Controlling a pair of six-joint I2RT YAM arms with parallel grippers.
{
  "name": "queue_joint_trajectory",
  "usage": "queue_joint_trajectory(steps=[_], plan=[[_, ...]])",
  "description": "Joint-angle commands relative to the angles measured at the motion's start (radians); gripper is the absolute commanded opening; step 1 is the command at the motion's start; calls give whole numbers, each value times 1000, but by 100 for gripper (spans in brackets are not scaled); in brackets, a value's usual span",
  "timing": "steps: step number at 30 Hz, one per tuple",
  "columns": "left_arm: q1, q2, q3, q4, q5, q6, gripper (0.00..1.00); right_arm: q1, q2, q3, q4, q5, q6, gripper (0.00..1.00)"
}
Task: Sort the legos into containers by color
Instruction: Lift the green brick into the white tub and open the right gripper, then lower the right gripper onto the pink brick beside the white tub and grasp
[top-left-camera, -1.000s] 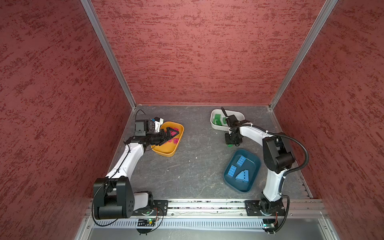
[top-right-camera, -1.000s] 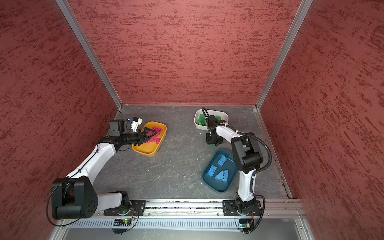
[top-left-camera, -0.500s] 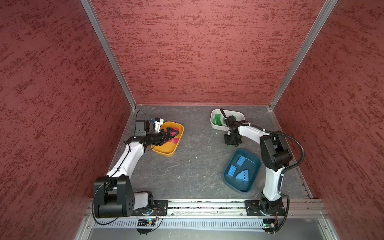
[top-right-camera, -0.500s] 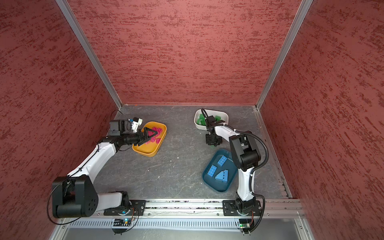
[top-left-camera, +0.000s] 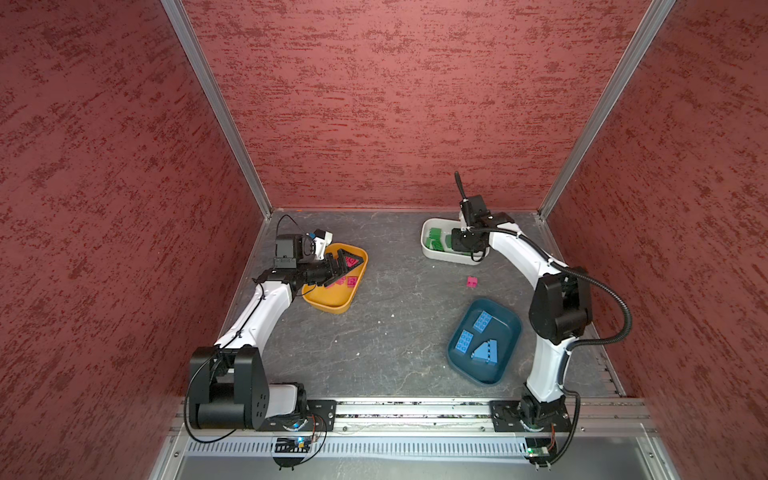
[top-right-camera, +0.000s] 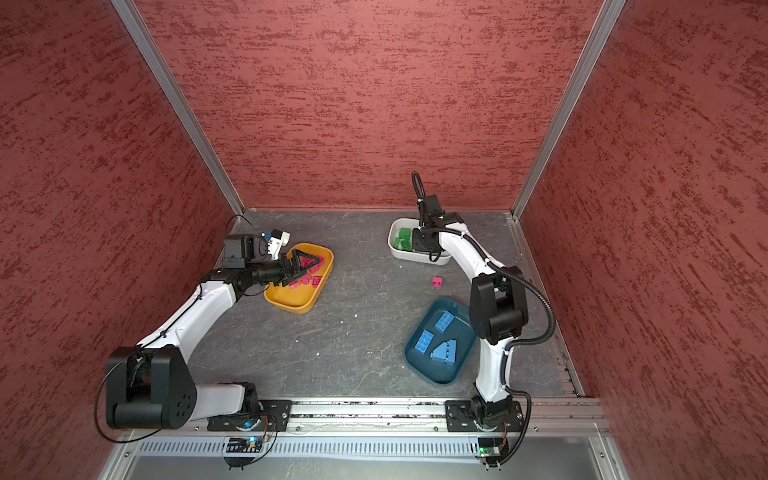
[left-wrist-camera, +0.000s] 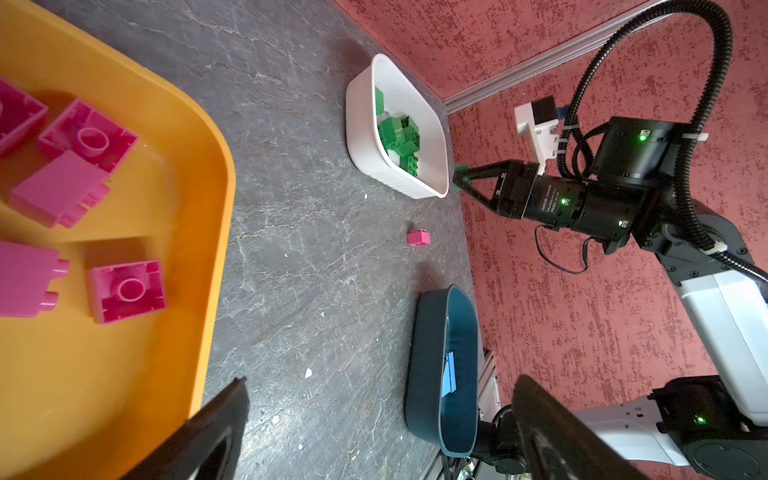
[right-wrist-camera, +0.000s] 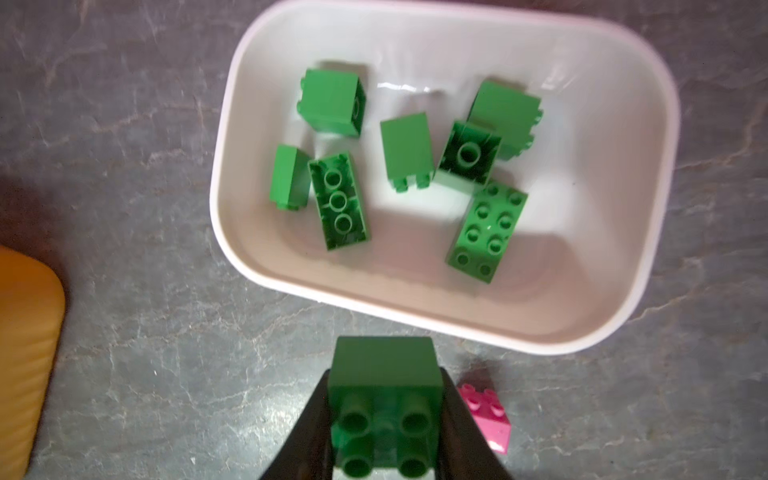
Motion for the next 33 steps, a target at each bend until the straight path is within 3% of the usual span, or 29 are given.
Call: queue_joint_trajectory(steps=[1, 8, 13, 15, 26, 33], plan=[[-20, 16, 32, 42, 14, -19, 99, -48, 79, 62, -3, 6, -10, 23], [-26, 21, 33, 38, 8, -18, 100, -96, 184, 173, -47, 113, -27, 27], [-26, 21, 32, 33, 6, -14, 99, -99, 195, 213, -67, 134, -48, 57], [-27, 20, 32, 32, 7, -13, 99, -97, 163, 189, -61, 98, -46, 61], [-32, 30, 27, 39, 9, -10, 99, -25, -128, -222, -8, 9, 16, 66], [-37, 32, 26, 31, 5, 0, 99, -24, -124, -335, 20, -8, 13, 66]])
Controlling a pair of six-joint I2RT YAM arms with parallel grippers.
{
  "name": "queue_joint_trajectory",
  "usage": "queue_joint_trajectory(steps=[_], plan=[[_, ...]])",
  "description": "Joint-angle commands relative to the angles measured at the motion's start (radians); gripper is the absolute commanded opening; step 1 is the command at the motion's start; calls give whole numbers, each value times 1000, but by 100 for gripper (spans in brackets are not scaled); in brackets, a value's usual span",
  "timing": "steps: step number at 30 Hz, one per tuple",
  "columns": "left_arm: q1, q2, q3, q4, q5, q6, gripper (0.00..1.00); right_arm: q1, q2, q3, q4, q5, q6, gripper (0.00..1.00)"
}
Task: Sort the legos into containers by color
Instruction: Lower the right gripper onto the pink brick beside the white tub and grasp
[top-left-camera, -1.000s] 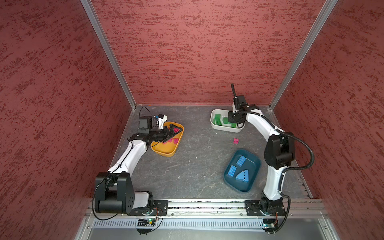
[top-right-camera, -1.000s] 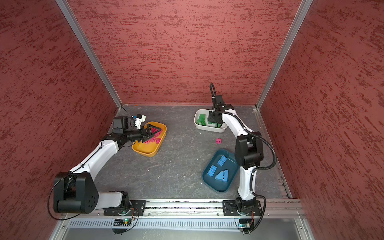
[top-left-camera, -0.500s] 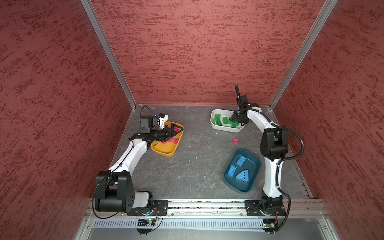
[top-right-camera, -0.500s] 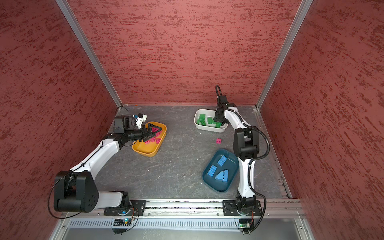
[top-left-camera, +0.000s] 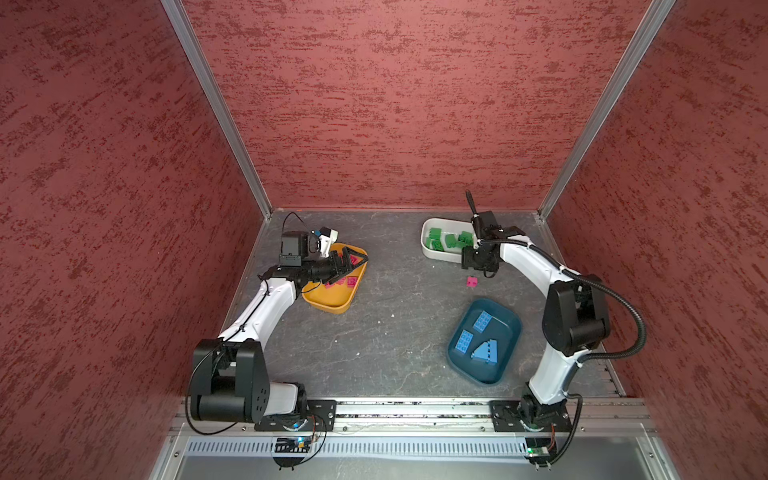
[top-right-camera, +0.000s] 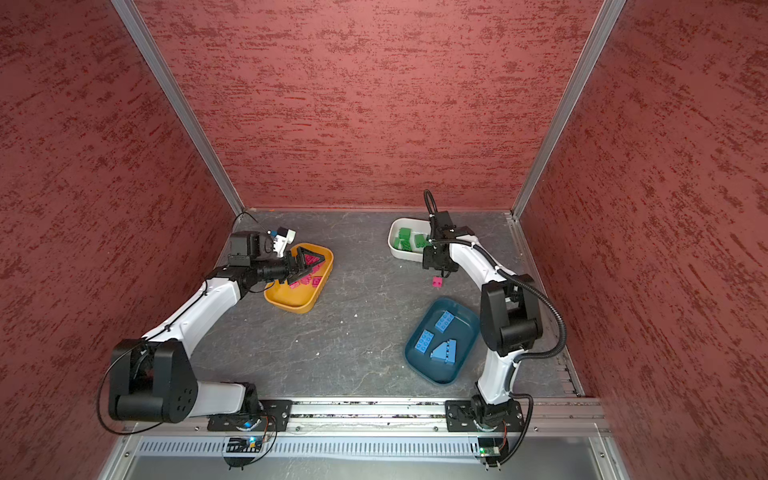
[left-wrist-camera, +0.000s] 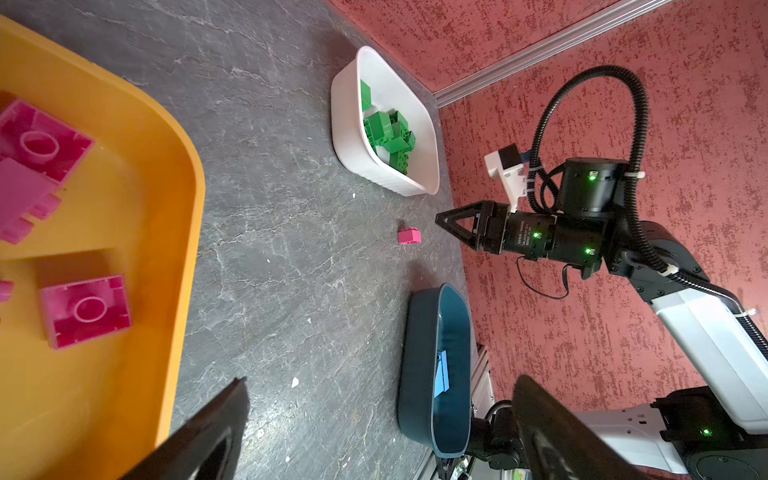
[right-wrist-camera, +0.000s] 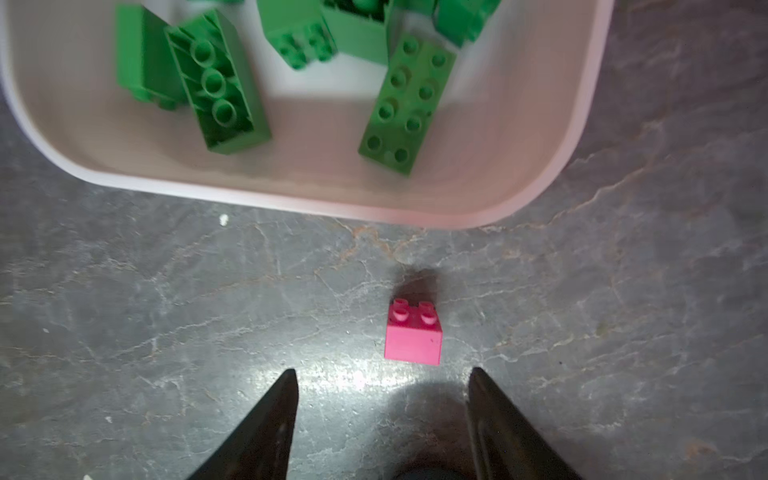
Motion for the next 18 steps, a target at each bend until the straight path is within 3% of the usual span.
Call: queue_joint_trajectory(steps=[1, 10, 18], plan=[[-6, 0, 12, 6, 1, 18, 99, -5, 23, -16, 38, -21, 5, 65], [-3, -12, 3, -19, -14, 39, 99, -4, 102, 2, 66, -14, -58, 63], [-4, 5, -5, -6, -13, 38, 99, -7, 44, 0, 95, 31, -452, 69]])
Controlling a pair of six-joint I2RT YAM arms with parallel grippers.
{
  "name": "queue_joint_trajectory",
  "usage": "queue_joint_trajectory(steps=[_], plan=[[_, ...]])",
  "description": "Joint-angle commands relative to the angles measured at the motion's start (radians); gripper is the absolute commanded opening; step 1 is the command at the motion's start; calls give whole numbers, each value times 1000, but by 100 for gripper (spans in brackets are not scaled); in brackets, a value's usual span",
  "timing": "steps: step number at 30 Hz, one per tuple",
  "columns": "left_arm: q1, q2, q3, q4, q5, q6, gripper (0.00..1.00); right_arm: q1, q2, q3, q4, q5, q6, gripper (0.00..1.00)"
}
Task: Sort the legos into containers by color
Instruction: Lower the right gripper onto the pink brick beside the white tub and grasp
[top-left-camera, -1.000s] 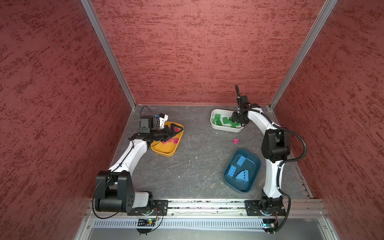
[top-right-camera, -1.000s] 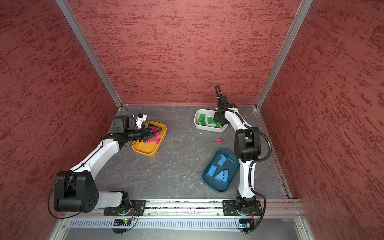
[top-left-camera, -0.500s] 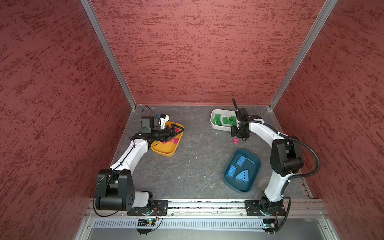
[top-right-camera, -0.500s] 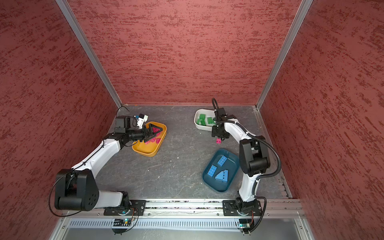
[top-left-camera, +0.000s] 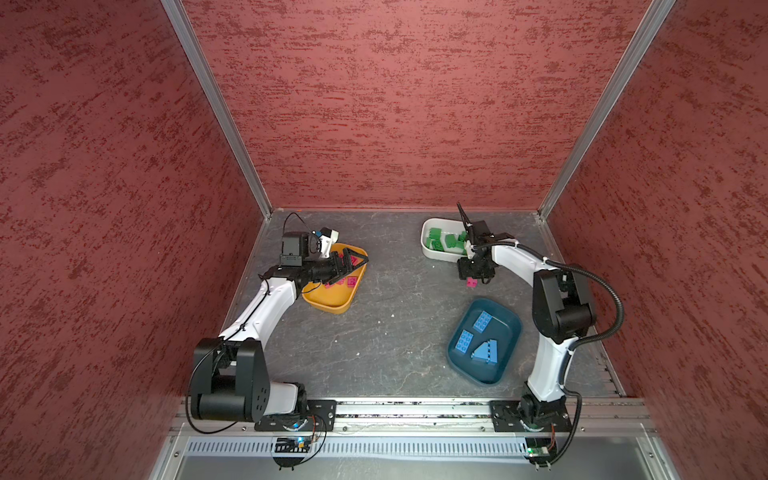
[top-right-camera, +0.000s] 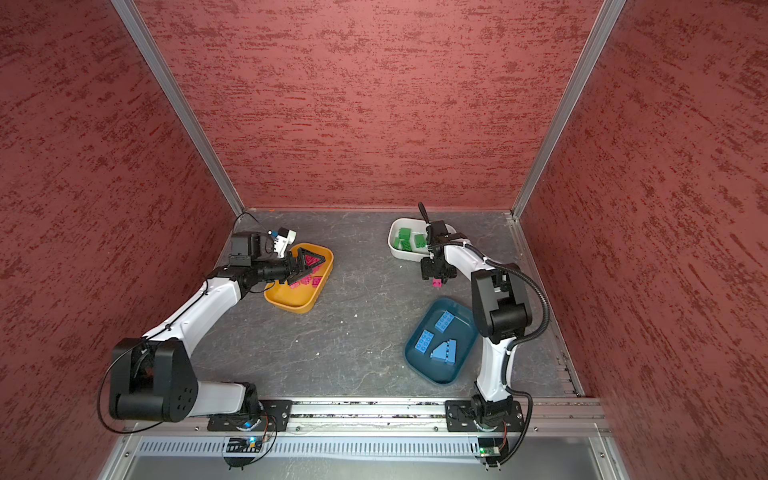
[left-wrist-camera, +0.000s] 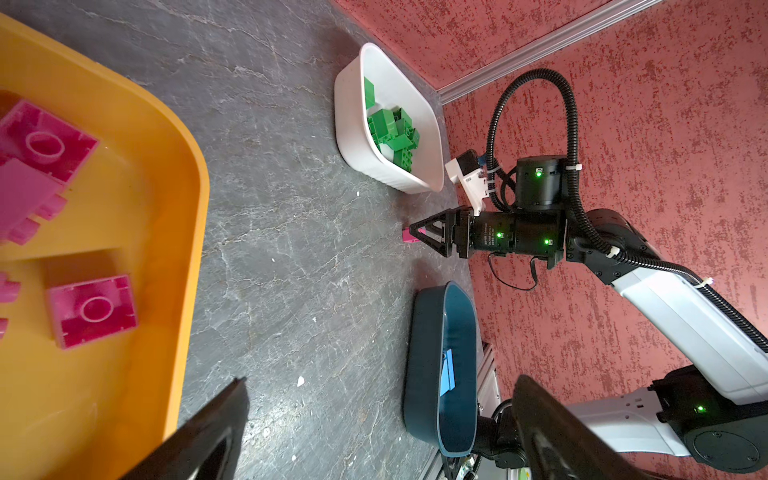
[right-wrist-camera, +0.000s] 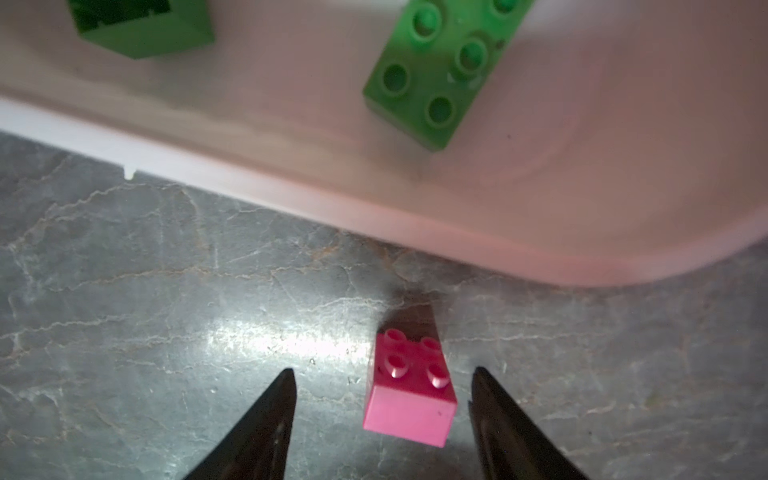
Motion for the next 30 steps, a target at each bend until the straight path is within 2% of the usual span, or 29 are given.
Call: queue_joint_trajectory(steps=[1, 7, 15, 23, 27, 30], plan=[[-5, 5, -4, 1, -4, 18, 99, -6, -47, 27, 21, 35, -249, 69], [-4, -1, -7, -21, -13, 36, 99, -17, 15, 99, -107, -92, -506, 65], [0, -3, -9, -41, -19, 54, 99, -22, 62, 139, -152, -121, -660, 63], [0, -1, -17, -45, -19, 62, 99, -27, 98, 122, -120, -89, -689, 62], [5, -5, -18, -53, -19, 68, 99, -28, 99, 94, -79, -32, -705, 61], [6, -5, -23, -50, -19, 68, 99, -28, 98, 80, -75, -48, -712, 60]])
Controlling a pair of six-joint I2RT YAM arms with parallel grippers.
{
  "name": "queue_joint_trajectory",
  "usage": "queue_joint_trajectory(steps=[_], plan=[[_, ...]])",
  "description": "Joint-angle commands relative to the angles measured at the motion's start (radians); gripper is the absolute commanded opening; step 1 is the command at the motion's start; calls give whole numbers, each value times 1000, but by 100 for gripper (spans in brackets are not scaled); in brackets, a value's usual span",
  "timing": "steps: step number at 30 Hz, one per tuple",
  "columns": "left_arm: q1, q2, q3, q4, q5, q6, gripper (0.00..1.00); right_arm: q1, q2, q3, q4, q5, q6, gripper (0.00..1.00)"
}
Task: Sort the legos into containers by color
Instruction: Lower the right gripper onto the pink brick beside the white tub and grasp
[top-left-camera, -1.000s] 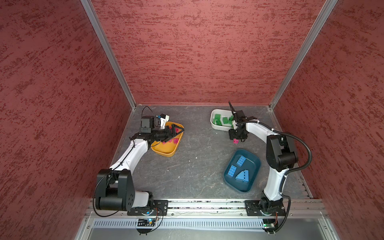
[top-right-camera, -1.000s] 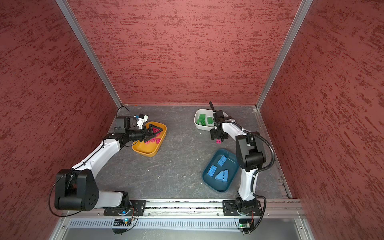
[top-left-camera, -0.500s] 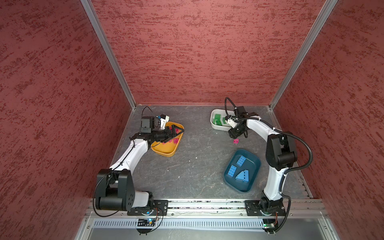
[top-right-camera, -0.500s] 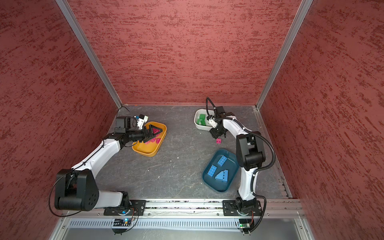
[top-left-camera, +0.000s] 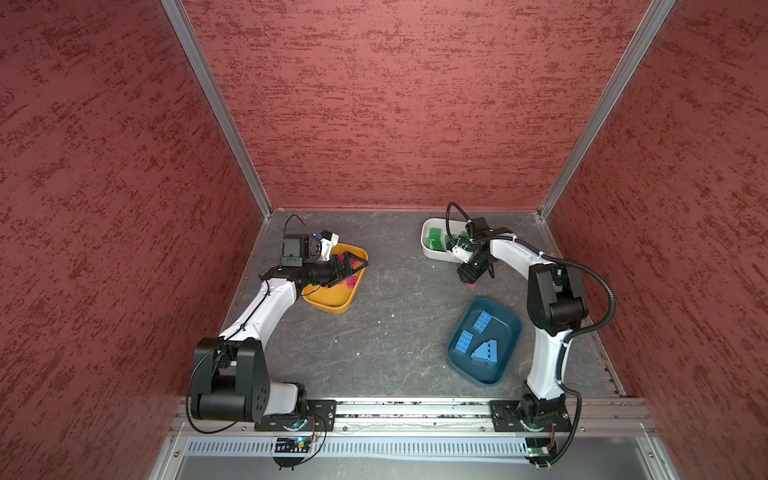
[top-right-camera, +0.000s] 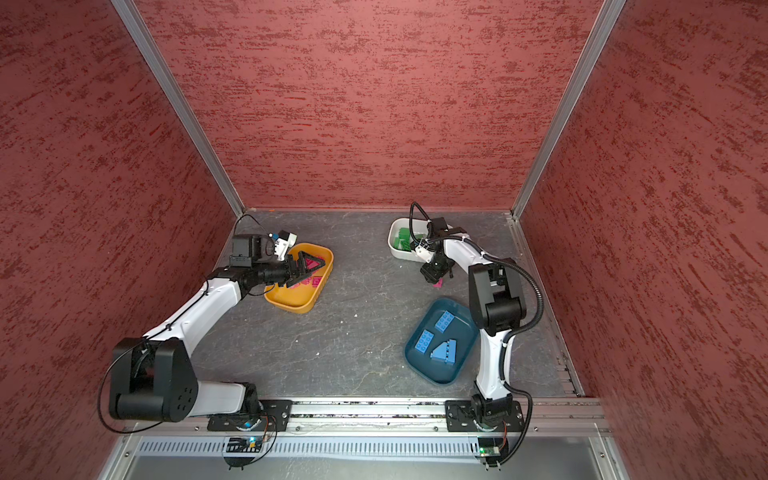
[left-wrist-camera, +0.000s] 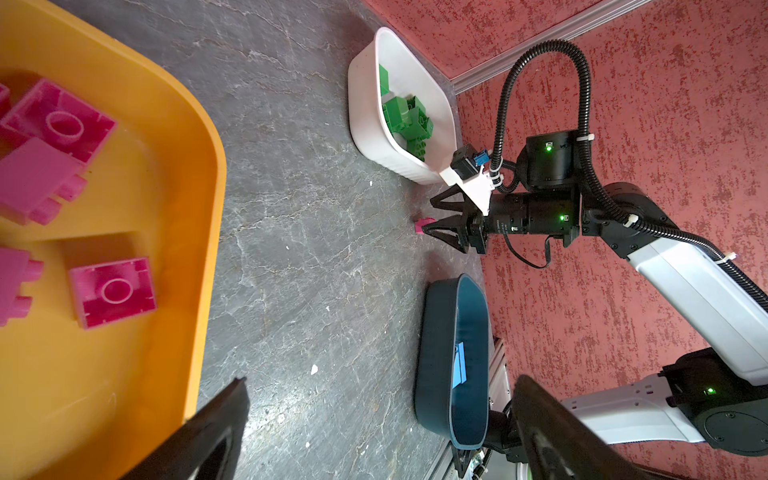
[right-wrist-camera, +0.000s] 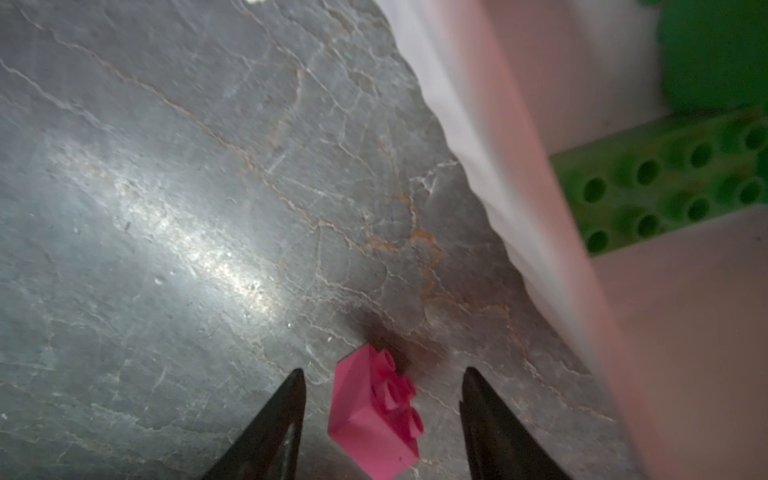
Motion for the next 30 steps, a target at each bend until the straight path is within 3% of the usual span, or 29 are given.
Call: queue_joint_trajectory(steps=[1, 17, 25, 30], plan=[[4, -5, -13, -7, -3, 21, 99, -6, 10, -22, 24, 6, -44, 60], [5, 0, -5, -23, 4, 39, 100, -5, 21, -30, -30, 23, -1, 37], [5, 2, 2, -28, 7, 40, 99, -6, 27, 5, -64, 11, 20, 16], [5, 9, 14, -30, 9, 41, 99, -10, 8, 31, -74, 14, 41, 14]])
